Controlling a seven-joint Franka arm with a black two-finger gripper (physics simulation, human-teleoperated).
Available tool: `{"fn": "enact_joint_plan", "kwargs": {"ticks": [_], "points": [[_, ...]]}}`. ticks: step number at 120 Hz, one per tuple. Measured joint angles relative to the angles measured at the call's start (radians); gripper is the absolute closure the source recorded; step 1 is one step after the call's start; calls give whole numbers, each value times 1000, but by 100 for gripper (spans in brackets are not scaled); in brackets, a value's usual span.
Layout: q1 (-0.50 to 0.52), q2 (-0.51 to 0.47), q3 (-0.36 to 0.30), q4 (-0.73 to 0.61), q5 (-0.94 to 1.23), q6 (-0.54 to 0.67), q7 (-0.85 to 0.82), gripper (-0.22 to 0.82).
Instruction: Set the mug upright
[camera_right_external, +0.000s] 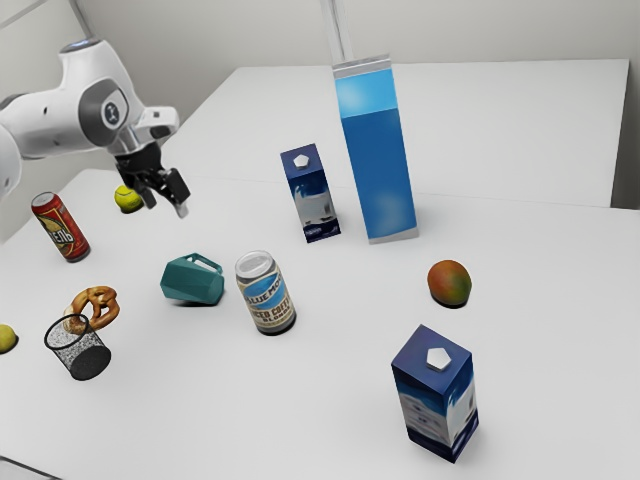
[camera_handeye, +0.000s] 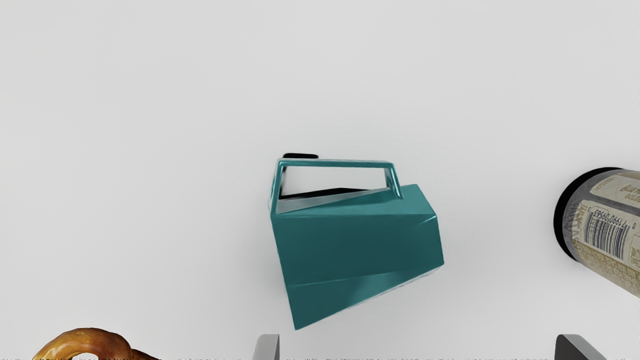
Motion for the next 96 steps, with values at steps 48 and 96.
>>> {"fn": "enact_joint_plan", "kwargs": {"ticks": [48,96], "points": [[194,76,6,-41,-284,-22,146,0],[294,264,5,-4,-580,-162,331,0]]}}
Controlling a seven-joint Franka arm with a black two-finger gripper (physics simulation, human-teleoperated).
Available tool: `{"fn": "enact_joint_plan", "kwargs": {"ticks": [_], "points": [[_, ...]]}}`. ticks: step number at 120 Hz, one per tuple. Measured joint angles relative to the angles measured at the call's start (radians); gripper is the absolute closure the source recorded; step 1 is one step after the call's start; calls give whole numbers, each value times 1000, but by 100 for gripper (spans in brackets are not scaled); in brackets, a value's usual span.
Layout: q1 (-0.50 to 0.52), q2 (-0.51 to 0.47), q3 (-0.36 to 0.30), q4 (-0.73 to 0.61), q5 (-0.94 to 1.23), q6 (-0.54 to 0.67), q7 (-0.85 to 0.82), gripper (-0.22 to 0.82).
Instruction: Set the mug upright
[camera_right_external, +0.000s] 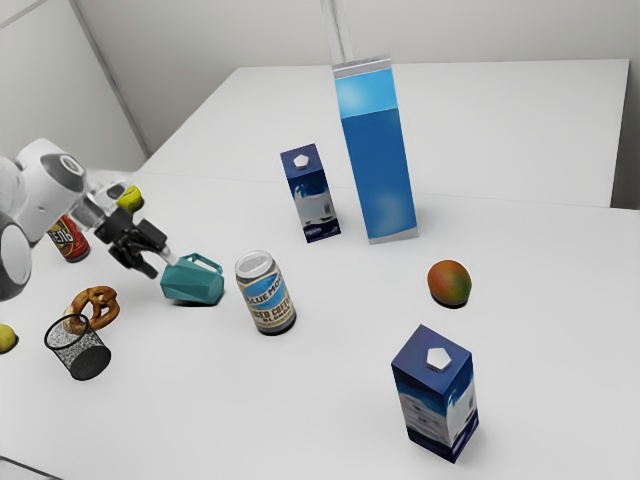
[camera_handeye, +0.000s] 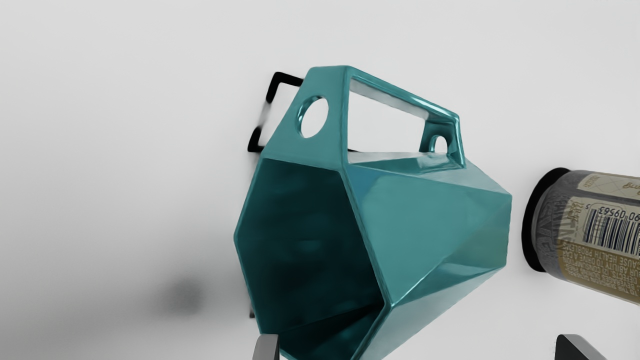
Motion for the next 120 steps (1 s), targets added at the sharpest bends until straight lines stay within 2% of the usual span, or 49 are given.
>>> {"fn": "enact_joint_plan", "kwargs": {"ticks": [32,65,120], "points": [[27,76,-6,45,-122,-48,74,0],[47,100,-12,45,-199,-62,122,3],[46,102,-13,43,-249,-67,162,39]]}}
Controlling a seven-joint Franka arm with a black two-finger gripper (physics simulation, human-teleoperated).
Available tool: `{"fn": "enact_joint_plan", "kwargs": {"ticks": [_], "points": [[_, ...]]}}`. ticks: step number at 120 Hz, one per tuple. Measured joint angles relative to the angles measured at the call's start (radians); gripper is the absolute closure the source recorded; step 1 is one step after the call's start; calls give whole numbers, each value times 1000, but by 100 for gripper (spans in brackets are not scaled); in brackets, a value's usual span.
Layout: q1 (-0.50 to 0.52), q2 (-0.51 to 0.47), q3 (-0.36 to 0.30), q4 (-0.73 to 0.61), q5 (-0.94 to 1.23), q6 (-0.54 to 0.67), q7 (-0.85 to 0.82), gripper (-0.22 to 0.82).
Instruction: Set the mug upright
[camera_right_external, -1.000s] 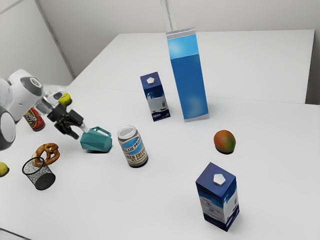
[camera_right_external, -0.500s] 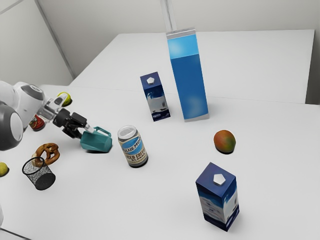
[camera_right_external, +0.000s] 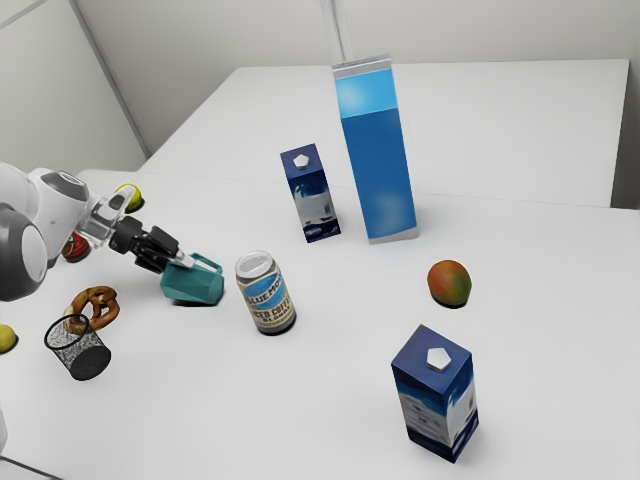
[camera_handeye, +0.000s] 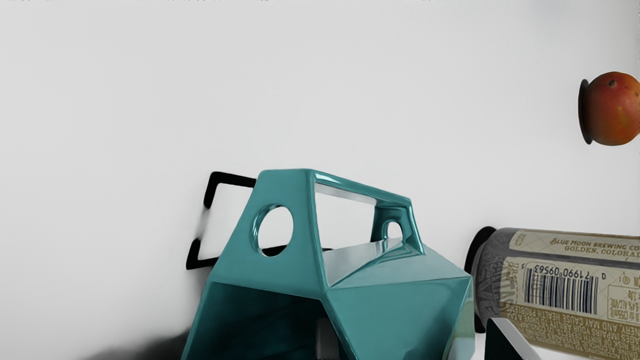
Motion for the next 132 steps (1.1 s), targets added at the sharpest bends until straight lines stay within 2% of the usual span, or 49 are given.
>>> {"fn": "enact_joint_plan", "kwargs": {"ticks": [34,55,101,132], "points": [[-8,-3,-3,-2,-20,1,12,62],[-11,-13,-3,-2,-46,-14,16,72],[-13,-36,-10,-12,-67,-48,11,77],[-30,-69,-12,-10,14,-50,-6,77]]}}
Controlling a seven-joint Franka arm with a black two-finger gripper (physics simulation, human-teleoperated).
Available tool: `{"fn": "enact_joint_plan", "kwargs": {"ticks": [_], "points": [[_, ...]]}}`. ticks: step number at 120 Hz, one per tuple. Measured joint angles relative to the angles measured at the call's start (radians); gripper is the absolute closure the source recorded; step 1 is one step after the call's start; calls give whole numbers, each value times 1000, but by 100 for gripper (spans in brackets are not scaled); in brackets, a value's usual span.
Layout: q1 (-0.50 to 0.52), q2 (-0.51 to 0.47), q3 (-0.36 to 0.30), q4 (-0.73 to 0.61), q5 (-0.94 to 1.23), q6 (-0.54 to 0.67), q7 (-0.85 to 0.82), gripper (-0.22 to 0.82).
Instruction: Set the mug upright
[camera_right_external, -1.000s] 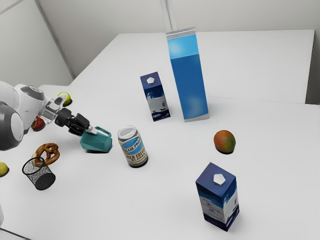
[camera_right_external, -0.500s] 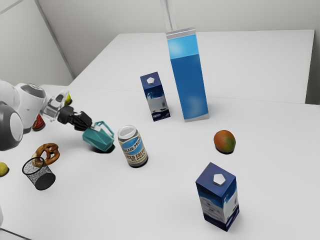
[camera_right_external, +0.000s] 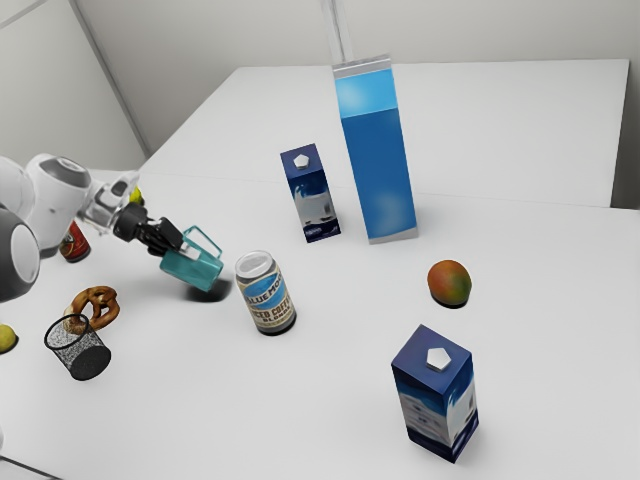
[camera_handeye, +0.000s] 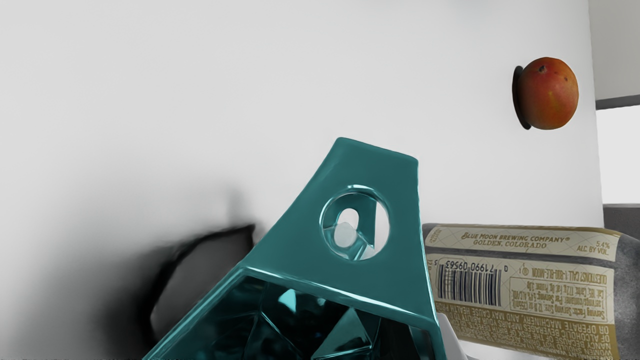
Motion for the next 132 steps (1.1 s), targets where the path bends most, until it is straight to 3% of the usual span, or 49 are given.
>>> {"fn": "enact_joint_plan", "kwargs": {"ticks": [25,44,90,132], "points": [[-45,-43,3,-9,115,54,-26,77],[-143,-143,12,-97,267,184,-83,77],[-366,-331,80,-328,631,486,-368,78],[-480,-404,130,-464,817,654,-629,78]]}}
